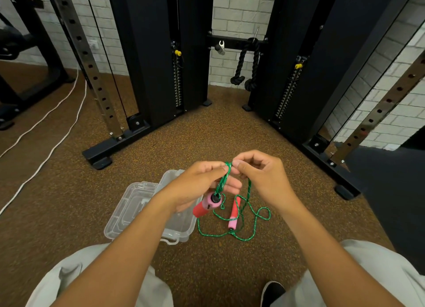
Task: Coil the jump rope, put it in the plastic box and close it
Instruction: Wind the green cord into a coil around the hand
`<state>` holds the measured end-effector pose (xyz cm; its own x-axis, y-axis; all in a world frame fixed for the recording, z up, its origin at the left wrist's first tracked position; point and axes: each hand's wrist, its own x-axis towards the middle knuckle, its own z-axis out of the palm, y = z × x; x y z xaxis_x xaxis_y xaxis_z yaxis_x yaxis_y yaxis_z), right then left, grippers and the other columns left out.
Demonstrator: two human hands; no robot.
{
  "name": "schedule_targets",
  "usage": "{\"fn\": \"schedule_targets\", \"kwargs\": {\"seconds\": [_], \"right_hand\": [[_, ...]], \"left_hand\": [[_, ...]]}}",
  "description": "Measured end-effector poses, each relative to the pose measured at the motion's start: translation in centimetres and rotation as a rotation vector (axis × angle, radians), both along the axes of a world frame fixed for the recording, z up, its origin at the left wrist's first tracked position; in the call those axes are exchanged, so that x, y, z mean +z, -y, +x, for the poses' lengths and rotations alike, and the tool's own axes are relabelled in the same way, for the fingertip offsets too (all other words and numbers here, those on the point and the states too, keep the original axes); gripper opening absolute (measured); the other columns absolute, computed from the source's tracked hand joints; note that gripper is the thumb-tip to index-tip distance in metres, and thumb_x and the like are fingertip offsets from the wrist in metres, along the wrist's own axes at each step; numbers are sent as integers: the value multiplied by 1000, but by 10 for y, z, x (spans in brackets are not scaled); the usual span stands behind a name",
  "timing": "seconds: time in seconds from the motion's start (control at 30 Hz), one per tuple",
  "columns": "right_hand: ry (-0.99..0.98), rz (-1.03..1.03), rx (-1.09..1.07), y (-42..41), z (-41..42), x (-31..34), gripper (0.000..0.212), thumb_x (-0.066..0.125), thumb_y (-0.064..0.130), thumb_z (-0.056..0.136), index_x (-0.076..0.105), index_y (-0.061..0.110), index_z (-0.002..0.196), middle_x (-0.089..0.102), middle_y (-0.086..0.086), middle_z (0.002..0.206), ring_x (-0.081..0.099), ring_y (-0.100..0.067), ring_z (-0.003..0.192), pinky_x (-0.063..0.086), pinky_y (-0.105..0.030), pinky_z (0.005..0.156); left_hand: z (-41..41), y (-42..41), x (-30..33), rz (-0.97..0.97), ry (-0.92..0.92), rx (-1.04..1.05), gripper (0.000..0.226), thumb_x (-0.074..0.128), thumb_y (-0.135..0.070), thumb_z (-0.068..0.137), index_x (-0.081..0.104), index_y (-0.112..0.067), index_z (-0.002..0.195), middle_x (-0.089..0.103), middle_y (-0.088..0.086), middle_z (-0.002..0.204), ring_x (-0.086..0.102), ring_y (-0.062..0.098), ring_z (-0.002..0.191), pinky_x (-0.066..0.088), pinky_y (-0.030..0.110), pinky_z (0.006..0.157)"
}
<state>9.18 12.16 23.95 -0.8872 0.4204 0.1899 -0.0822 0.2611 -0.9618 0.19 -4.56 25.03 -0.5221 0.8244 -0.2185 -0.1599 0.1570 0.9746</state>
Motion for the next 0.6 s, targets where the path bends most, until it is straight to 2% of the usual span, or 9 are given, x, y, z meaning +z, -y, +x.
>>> {"fn": "schedule_targets", "kwargs": {"seconds": [0.13, 0.23, 0.3, 0.37, 0.4, 0.5, 0.57, 0.6], "right_hand": [[15, -133, 32, 1, 0, -2, 6, 72, 6, 90, 77, 3, 92, 75, -6, 82, 66, -10, 76, 55, -27, 77], [30, -240, 24, 10, -1, -8, 11, 66, 6, 95, 77, 5, 93, 76, 0, 80, 65, -7, 75, 54, -21, 74], [71, -265, 12, 18, 0, -17, 15, 64, 8, 97, 78, 5, 99, 78, -4, 86, 66, -12, 78, 54, -28, 76], [132, -186, -3, 26, 1, -27, 19, 62, 12, 99, 80, 13, 106, 81, -6, 95, 71, -18, 81, 56, -35, 79], [163, -139, -10, 28, 1, -31, 20, 62, 14, 100, 80, 16, 105, 81, -4, 93, 72, -19, 79, 56, -34, 76], [238, 18, -33, 32, 2, -35, 24, 62, 20, 100, 81, 29, 89, 73, 4, 64, 64, -8, 58, 54, -34, 61], [251, 185, -27, 34, 3, -36, 24, 64, 24, 98, 80, 40, 90, 74, 2, 67, 60, -6, 55, 53, -34, 59], [239, 254, -17, 35, 4, -35, 20, 65, 24, 97, 80, 38, 96, 75, 2, 69, 56, -4, 54, 49, -30, 56]], "left_hand": [[0, 1, 1, -11, -25, -17, 31, 39, -16, 110, 69, -8, 109, 80, 6, 94, 77, 17, 83, 56, 23, 80], [-3, 1, -1, 24, -9, 4, 28, 41, -17, 110, 67, -11, 100, 74, -1, 81, 71, 14, 72, 47, 38, 85], [-4, 0, 0, 92, 68, 57, 27, 41, -16, 109, 67, -11, 103, 76, -1, 83, 72, 11, 71, 48, 38, 84], [-4, 0, 2, 149, 123, 109, 27, 42, -15, 109, 67, -11, 115, 80, 3, 102, 76, 11, 82, 53, 35, 90], [-5, 0, 2, 153, 113, 110, 28, 42, -15, 109, 66, -13, 123, 79, 3, 114, 77, 12, 92, 54, 36, 95], [-6, 2, 1, 129, 62, 85, 37, 42, -11, 109, 55, -19, 142, 70, -2, 135, 69, 13, 120, 51, 35, 105], [-7, 1, -1, 109, 40, 111, 41, 41, -9, 109, 50, -21, 147, 66, -3, 140, 67, 11, 123, 54, 30, 97], [-7, 1, -2, 101, 32, 139, 41, 41, -8, 109, 50, -21, 147, 65, -2, 141, 67, 9, 122, 56, 28, 91]]}}
